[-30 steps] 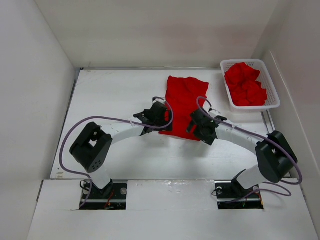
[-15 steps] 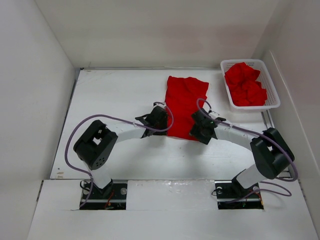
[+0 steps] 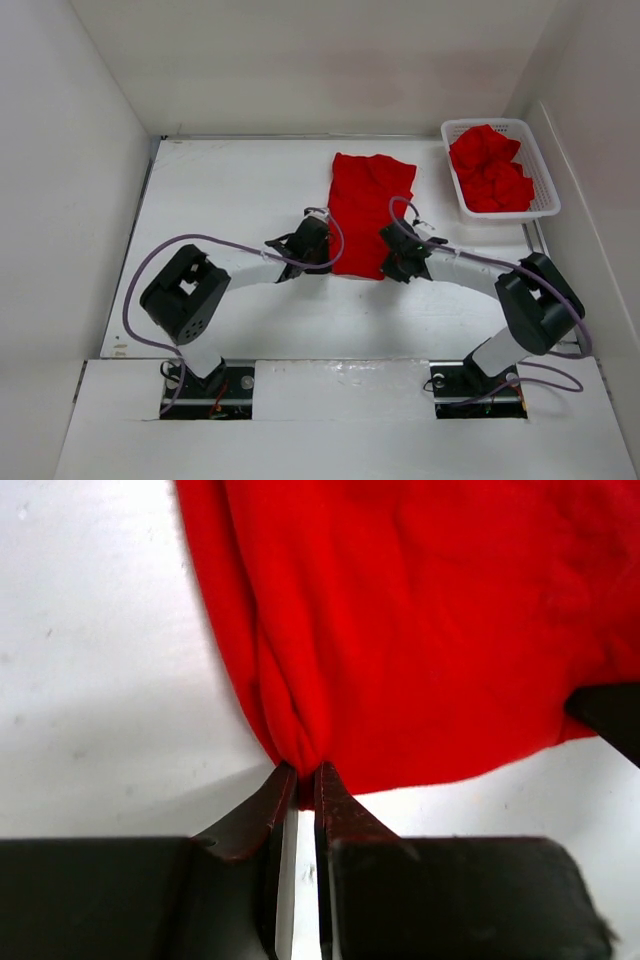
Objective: Fold and stack the t-shirts
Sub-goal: Grab one side of the 2/3 rectangular tshirt with both arms, then fold the long partially folded tshirt into a neat square
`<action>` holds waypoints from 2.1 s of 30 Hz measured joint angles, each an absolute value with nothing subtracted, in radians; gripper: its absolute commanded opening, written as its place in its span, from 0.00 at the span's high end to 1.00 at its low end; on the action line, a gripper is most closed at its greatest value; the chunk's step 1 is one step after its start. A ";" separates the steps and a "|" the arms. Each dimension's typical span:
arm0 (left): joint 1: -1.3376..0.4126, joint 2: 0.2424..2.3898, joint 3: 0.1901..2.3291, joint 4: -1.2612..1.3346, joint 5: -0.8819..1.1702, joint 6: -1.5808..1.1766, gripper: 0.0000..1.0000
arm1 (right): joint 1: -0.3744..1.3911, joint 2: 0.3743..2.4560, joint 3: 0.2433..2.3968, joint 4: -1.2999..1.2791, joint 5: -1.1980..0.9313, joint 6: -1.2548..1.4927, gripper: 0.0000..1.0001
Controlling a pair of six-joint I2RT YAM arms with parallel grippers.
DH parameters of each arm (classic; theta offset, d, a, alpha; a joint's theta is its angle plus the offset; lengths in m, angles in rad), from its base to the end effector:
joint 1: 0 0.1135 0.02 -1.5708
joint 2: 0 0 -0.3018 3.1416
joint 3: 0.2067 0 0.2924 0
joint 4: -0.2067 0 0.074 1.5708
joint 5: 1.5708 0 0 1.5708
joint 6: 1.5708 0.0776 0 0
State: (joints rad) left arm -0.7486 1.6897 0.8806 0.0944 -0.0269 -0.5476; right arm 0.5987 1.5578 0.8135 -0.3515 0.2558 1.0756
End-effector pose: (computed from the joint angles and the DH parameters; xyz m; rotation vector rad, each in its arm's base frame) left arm 0.3027 -0.2784 0.1482 0.2233 2.3592 -0.6273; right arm 0.2881 0.1728 0.1330 0.6999 2.5333 0.2461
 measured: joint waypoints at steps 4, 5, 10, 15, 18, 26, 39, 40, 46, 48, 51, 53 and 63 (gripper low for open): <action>-0.753 1.583 0.813 0.068 -0.029 -0.576 1.00 | 0.677 1.536 0.813 -0.421 0.300 1.116 1.00; -0.760 1.543 0.799 0.042 -0.033 -0.586 1.00 | 0.708 1.526 0.813 -0.452 0.306 1.131 1.00; -0.883 1.363 0.786 -0.092 -0.064 -0.632 1.00 | 0.888 1.460 0.826 -0.682 0.332 1.241 1.00; -0.947 1.278 0.788 -0.215 -0.043 -0.689 1.00 | 1.024 1.419 0.884 -0.873 0.329 1.356 1.00; -0.944 1.258 0.806 -0.291 -0.069 -0.723 1.00 | 1.033 1.389 0.903 -0.918 0.337 1.397 1.00; -0.856 1.243 0.950 -0.335 -0.122 -0.733 1.00 | 0.884 1.307 1.000 -0.934 0.394 1.353 1.00; -0.680 1.573 1.356 -0.260 -0.094 -0.609 1.00 | 0.463 1.320 1.158 -0.685 0.301 0.989 1.00; -0.671 1.601 1.392 -0.259 -0.083 -0.603 1.00 | 0.451 1.328 1.162 -0.672 0.286 0.970 1.00; -0.603 1.721 1.515 -0.253 -0.007 -0.578 1.00 | 0.350 1.429 1.200 -0.598 0.199 0.910 1.00; -0.588 1.758 1.552 -0.254 0.008 -0.562 1.00 | 0.331 1.457 1.220 -0.580 0.173 0.892 1.00; -0.580 1.812 1.609 -0.259 0.020 -0.538 1.00 | 0.311 1.489 1.247 -0.567 0.150 0.873 1.00; -0.577 1.834 1.634 -0.261 0.025 -0.530 1.00 | 0.303 1.494 1.251 -0.568 0.138 0.862 1.00; -0.576 1.649 1.367 -0.244 0.017 -0.554 1.00 | 0.437 1.333 1.131 -0.613 0.109 0.902 1.00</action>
State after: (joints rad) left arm -0.5758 1.6489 1.3674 -0.2436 0.0174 -0.5537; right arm 0.4366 1.3334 1.1309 -0.6128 0.1089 0.9016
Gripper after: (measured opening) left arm 0.041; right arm 0.056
